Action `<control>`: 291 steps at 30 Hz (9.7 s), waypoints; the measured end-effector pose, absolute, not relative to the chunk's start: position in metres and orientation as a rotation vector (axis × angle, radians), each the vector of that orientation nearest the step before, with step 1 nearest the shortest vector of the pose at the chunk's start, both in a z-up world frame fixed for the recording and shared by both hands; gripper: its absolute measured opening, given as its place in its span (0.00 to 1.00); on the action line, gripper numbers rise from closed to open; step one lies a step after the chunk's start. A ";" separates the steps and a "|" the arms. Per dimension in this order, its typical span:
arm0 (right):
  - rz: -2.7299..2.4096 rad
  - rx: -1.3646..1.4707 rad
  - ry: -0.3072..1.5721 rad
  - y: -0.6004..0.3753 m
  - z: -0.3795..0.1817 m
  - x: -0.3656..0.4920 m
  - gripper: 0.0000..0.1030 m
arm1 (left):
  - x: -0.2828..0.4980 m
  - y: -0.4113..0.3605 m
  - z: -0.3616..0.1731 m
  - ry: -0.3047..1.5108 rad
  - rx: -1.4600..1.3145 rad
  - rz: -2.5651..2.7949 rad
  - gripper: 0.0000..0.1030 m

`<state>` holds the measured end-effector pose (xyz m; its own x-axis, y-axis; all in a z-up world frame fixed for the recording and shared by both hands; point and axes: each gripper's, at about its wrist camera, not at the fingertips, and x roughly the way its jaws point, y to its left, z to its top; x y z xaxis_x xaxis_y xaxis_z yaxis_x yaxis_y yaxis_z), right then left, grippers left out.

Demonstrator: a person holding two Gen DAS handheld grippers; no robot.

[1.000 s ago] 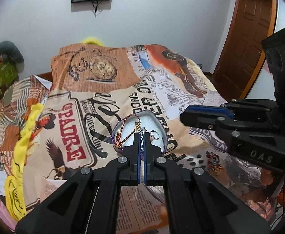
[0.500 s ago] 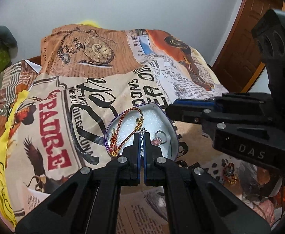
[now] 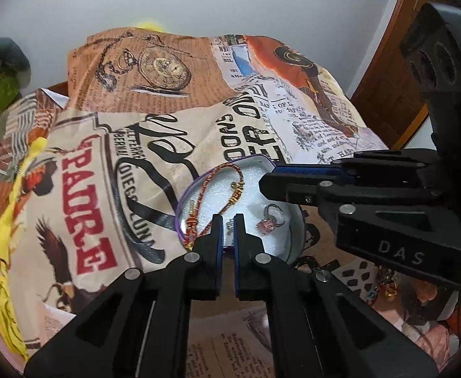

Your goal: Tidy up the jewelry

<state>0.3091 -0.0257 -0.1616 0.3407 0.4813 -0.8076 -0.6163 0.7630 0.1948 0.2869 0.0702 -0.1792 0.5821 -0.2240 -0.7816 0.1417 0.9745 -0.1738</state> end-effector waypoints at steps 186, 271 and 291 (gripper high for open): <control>0.719 -0.195 0.850 -0.062 -0.117 0.239 0.19 | 0.207 0.097 -0.116 0.756 -0.209 -0.203 0.05; 0.561 -0.287 0.821 -0.100 -0.100 0.226 0.27 | 0.213 0.074 -0.120 0.816 -0.074 -0.123 0.42; 0.602 -0.325 0.964 -0.118 -0.172 0.199 0.40 | 0.183 0.019 -0.165 0.939 -0.016 -0.221 0.43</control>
